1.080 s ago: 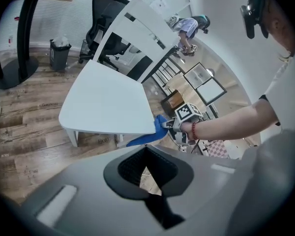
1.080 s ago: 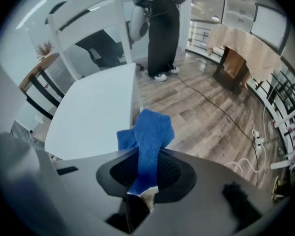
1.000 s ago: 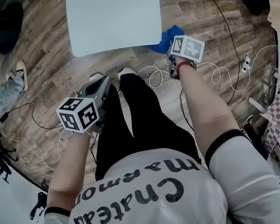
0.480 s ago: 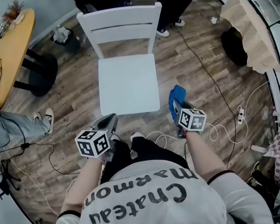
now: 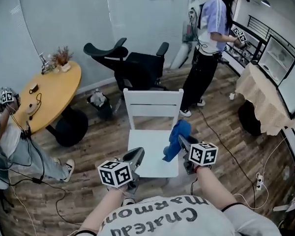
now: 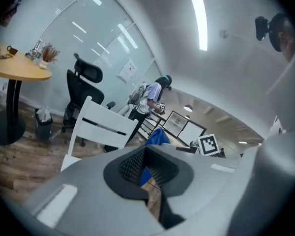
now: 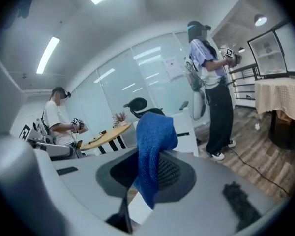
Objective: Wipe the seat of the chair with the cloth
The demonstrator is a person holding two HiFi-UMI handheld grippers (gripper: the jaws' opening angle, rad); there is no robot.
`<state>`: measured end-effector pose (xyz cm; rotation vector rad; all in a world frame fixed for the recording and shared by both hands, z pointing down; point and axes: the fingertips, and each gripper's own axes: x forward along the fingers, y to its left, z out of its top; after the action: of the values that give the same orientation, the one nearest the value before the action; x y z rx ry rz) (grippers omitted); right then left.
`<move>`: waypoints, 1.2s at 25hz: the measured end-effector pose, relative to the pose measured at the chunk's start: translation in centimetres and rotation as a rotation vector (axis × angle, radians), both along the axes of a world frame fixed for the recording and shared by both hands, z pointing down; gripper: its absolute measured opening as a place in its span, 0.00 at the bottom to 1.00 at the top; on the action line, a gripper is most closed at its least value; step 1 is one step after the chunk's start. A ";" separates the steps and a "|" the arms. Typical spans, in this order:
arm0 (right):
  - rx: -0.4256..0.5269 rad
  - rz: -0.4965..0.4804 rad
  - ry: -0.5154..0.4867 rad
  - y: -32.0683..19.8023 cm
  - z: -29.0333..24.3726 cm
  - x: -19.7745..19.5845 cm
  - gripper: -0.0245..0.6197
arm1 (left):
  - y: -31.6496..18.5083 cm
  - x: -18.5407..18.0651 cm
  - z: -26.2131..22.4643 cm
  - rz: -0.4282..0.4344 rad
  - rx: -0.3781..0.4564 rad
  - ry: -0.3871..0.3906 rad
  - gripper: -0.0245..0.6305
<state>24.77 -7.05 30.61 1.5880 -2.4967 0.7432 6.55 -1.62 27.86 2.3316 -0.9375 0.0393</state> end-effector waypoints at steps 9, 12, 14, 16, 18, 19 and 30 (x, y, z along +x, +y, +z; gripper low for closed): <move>0.242 -0.042 -0.018 -0.3 -14.0 -6.9 0.17 | -1.6 -4.5 -13.4 -0.005 0.262 0.093 0.05; 0.346 -0.061 -0.067 0.3 -19.2 -9.1 0.17 | -1.9 -6.4 -18.0 0.013 0.354 0.145 0.05; 0.405 -0.078 -0.083 0.6 -22.7 -10.5 0.17 | -1.7 -7.1 -21.4 0.043 0.427 0.174 0.05; 0.443 -0.085 -0.067 1.1 -25.5 -11.7 0.17 | -1.3 -7.7 -24.2 0.077 0.482 0.185 0.05; 0.475 -0.077 -0.020 1.7 -27.2 -12.6 0.17 | -1.0 -8.0 -25.8 0.105 0.500 0.179 0.05; 0.490 -0.070 0.011 1.9 -27.8 -13.0 0.17 | -1.0 -8.2 -26.4 0.117 0.506 0.174 0.05; 0.487 0.004 0.094 3.6 -28.0 -14.8 0.17 | -0.3 -8.8 -27.0 0.235 0.545 0.184 0.05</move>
<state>10.01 -3.46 2.63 1.7068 -2.7409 0.0475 -2.27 -1.94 0.84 2.8735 -0.6300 -0.3715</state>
